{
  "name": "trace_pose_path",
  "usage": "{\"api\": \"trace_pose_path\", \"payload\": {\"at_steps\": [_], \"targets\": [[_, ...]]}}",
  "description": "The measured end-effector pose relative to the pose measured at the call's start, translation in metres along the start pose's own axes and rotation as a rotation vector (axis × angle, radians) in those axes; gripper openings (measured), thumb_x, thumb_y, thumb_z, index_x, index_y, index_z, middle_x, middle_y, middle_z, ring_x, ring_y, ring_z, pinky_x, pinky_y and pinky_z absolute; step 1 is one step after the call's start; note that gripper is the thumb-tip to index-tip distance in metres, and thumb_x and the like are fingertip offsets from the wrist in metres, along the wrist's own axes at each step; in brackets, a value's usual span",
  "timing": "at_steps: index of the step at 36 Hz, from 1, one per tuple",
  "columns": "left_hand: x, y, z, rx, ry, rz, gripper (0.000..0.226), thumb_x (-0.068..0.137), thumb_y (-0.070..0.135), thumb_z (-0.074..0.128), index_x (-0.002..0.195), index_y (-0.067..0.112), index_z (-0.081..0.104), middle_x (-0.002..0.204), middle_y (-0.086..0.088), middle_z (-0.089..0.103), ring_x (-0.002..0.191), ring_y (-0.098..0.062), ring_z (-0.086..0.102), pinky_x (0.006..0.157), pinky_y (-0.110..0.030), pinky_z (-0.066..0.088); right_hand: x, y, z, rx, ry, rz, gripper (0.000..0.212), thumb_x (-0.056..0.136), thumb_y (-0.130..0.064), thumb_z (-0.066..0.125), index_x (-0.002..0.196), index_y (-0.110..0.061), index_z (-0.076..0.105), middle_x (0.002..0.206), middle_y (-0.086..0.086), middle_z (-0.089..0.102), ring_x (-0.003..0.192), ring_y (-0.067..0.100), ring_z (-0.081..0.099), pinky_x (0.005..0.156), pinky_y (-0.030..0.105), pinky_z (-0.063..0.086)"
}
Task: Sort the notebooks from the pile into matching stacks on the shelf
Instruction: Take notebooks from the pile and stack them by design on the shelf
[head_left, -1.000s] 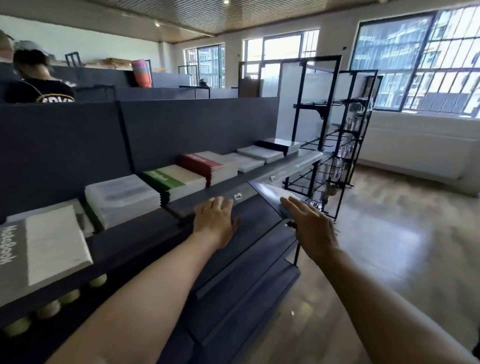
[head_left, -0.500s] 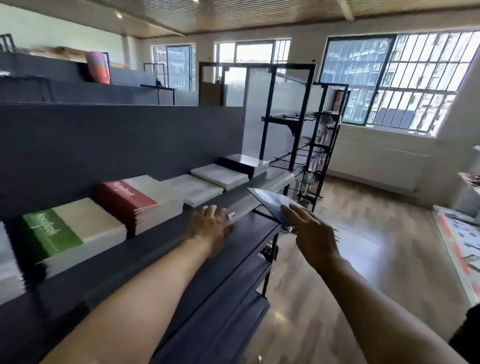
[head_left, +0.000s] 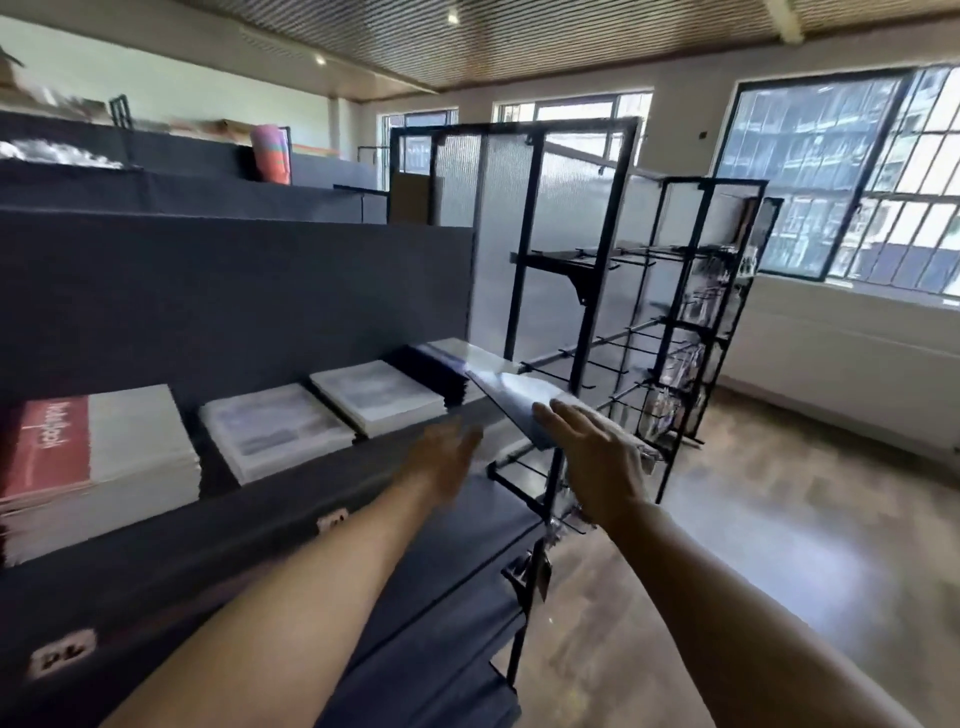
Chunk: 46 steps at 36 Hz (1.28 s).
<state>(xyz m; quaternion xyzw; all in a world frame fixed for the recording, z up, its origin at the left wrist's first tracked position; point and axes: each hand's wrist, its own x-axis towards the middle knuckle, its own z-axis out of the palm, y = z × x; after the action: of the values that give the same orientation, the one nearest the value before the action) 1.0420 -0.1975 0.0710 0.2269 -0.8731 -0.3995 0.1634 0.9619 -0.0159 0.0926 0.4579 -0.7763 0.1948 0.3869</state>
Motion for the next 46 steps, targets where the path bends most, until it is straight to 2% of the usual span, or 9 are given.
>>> {"api": "trace_pose_path", "payload": {"at_steps": [6, 10, 14, 17, 22, 29, 33, 39, 46], "targets": [[0.048, 0.041, 0.032, -1.076, -0.106, -0.343, 0.092, 0.078, 0.082, 0.033, 0.125, 0.008, 0.058, 0.112, -0.016, 0.068, 0.102, -0.027, 0.065, 0.087, -0.038, 0.052, 0.018, 0.040, 0.038, 0.094, -0.017, -0.038, 0.075, 0.044, 0.024, 0.070, 0.111, -0.009, 0.071, 0.108, 0.015, 0.070, 0.094, 0.033, 0.070, 0.061, 0.044, 0.060], [0.077, 0.053, 0.038, -1.289, -0.101, -0.374, 0.057, 0.097, 0.053, 0.041, 0.116, 0.002, 0.059, 0.108, -0.018, 0.067, 0.091, -0.025, 0.065, 0.076, -0.033, 0.052, 0.033, 0.055, 0.063, 0.107, 0.000, -0.116, 0.081, 0.034, 0.018, 0.075, 0.109, -0.013, 0.073, 0.105, 0.010, 0.072, 0.091, 0.028, 0.071, 0.065, 0.036, 0.059], [0.116, 0.050, 0.041, -1.128, 0.055, -0.425, 0.021, 0.091, 0.013, 0.056, 0.108, 0.001, 0.061, 0.099, -0.018, 0.064, 0.082, -0.028, 0.062, 0.084, -0.042, 0.051, 0.047, 0.069, 0.088, 0.142, 0.032, -0.254, 0.067, 0.052, 0.013, 0.062, 0.113, -0.012, 0.071, 0.109, 0.010, 0.071, 0.094, 0.027, 0.070, 0.069, 0.035, 0.059], [0.145, 0.036, 0.039, -1.039, 0.124, -0.480, 0.001, 0.085, 0.005, 0.057, 0.084, 0.005, 0.057, 0.075, -0.015, 0.059, 0.063, -0.026, 0.061, 0.068, -0.037, 0.056, 0.056, 0.080, 0.107, 0.173, -0.056, -0.375, 0.059, 0.062, -0.004, 0.077, 0.119, -0.011, 0.066, 0.116, 0.009, 0.068, 0.101, 0.026, 0.068, 0.075, 0.037, 0.059], [0.182, 0.023, 0.028, -0.915, 0.357, -0.395, 0.050, 0.079, 0.006, 0.069, 0.124, -0.006, 0.052, 0.114, -0.021, 0.061, 0.099, -0.034, 0.060, 0.091, -0.046, 0.049, 0.073, 0.095, 0.134, 0.199, -0.203, -0.396, 0.063, 0.082, -0.057, 0.053, 0.125, -0.011, 0.060, 0.133, 0.005, 0.057, 0.118, 0.022, 0.057, 0.089, 0.035, 0.054], [0.188, 0.048, 0.020, -0.790, 0.422, -0.136, 0.028, 0.086, -0.007, 0.062, 0.108, 0.011, 0.059, 0.094, -0.005, 0.064, 0.079, -0.014, 0.059, 0.067, -0.026, 0.048, 0.128, 0.122, 0.174, 0.565, -0.231, 0.424, 0.098, 0.083, -0.036, 0.070, 0.153, -0.018, 0.004, 0.156, 0.007, 0.023, 0.138, 0.025, 0.031, 0.107, 0.045, 0.038], [0.189, 0.053, 0.029, -0.675, 0.421, -0.043, 0.029, 0.087, -0.007, 0.060, 0.101, 0.019, 0.059, 0.095, -0.001, 0.066, 0.087, -0.014, 0.060, 0.079, -0.031, 0.049, 0.152, 0.137, 0.197, 1.052, -0.238, 0.747, 0.077, 0.074, -0.012, 0.078, 0.135, -0.019, 0.032, 0.130, 0.010, 0.052, 0.114, 0.029, 0.053, 0.096, 0.048, 0.047], [0.192, 0.043, 0.059, -0.656, 0.456, -0.097, 0.036, 0.089, -0.006, 0.058, 0.109, 0.024, 0.055, 0.094, 0.009, 0.063, 0.087, -0.008, 0.058, 0.070, -0.020, 0.045, 0.140, 0.155, 0.213, 1.235, -0.262, 0.767, 0.019, 0.082, 0.002, 0.063, 0.096, -0.006, 0.053, 0.088, 0.006, 0.060, 0.080, 0.019, 0.054, 0.063, 0.023, 0.044], [0.187, 0.027, 0.103, -0.411, 0.551, -0.243, 0.047, 0.088, -0.005, 0.059, 0.123, 0.020, 0.041, 0.120, -0.004, 0.058, 0.107, -0.016, 0.056, 0.083, -0.024, 0.046, 0.112, 0.169, 0.247, 1.133, -0.623, 0.624, 0.025, 0.064, -0.029, 0.054, 0.088, -0.022, 0.053, 0.089, 0.009, 0.061, 0.082, 0.028, 0.056, 0.071, 0.047, 0.048]]}}
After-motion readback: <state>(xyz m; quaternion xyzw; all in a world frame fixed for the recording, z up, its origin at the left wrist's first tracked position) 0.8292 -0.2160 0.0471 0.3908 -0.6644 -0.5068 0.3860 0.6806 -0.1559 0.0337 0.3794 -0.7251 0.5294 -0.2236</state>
